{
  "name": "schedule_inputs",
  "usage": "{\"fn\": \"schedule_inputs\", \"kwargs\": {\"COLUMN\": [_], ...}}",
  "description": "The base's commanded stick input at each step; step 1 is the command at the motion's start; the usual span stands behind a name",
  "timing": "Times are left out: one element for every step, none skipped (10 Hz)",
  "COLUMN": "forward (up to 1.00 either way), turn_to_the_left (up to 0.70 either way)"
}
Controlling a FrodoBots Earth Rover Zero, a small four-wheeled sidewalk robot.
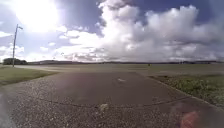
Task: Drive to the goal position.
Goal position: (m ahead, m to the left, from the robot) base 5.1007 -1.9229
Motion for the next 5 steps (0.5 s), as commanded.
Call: {"fn": "schedule_inputs", "kwargs": {"forward": [0.85,0.85,0.85,0.85,0.85], "turn_to_the_left": [0.00,0.00,0.00,0.00,0.00]}}
